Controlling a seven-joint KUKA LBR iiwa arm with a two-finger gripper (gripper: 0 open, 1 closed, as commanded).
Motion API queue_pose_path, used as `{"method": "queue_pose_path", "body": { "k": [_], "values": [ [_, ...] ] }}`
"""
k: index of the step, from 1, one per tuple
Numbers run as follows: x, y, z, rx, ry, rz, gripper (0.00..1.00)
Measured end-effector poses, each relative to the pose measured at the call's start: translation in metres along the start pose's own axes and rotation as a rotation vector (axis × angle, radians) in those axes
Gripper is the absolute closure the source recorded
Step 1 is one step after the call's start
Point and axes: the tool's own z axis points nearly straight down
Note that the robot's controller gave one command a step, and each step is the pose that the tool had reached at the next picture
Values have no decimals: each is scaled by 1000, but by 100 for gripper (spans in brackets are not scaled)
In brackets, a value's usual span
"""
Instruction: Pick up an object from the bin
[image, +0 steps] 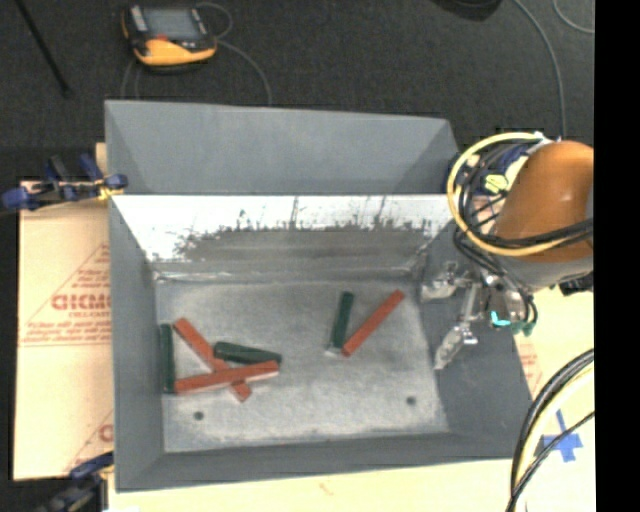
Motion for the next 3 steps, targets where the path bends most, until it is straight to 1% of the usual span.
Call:
{"method": "queue_pose_path", "body": {
  "k": [1, 2, 3],
  "values": [
    [-2, 0, -4, 1, -7, -3, 0],
    [-50, 33, 43, 4, -18, -49, 0],
    [-28, 45, 81, 1, -7, -24, 100]
  ]
}}
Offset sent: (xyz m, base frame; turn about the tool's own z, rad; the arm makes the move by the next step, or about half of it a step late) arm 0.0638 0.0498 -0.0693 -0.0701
